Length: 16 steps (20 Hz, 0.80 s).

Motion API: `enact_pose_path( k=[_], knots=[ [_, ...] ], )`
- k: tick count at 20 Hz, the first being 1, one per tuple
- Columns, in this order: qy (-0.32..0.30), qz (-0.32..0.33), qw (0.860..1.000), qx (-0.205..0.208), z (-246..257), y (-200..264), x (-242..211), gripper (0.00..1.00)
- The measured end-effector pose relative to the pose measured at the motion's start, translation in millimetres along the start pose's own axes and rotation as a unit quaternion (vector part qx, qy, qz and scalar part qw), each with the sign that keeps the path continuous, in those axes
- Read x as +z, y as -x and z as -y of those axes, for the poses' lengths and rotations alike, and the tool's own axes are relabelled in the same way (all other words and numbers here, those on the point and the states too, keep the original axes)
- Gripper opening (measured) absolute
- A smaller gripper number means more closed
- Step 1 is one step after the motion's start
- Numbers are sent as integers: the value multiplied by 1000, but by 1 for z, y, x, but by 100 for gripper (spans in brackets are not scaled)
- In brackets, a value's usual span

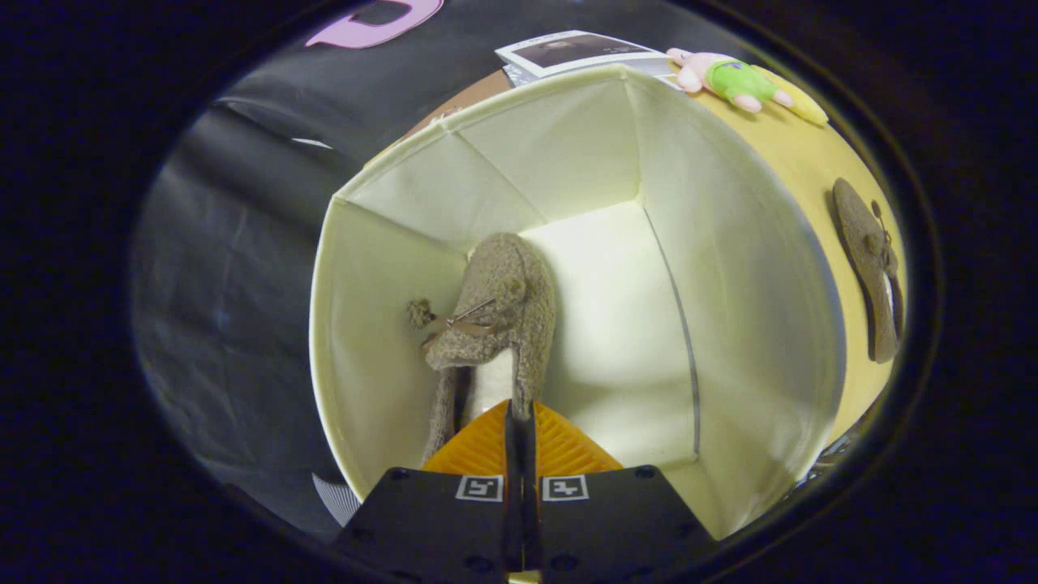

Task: Open the storage box then place both shoes into the box .Put the left shoe in first, then the right shoe, with the right side of both shoes facing outward in a uniform manner.

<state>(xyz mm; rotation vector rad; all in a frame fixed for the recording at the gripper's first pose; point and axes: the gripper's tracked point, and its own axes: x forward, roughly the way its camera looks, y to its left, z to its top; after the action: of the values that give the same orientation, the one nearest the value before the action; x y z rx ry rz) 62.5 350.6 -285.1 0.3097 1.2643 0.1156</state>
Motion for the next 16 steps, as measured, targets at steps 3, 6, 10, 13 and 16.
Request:
enact_pose_path(
  k=[3, 6, 10, 13, 16],
  knots=[
    [7, -4, 1000, 2, 0, 1, -1, 6],
    [11, -1, 1000, 26, -6, 5, 3, 14],
    [8, 22, 996, 91, -27, 31, 12, 52],
    [12, 49, 993, 108, -23, 65, 29, 89],
    [10, 69, 989, 132, -19, 97, 43, 100]
  ],
)
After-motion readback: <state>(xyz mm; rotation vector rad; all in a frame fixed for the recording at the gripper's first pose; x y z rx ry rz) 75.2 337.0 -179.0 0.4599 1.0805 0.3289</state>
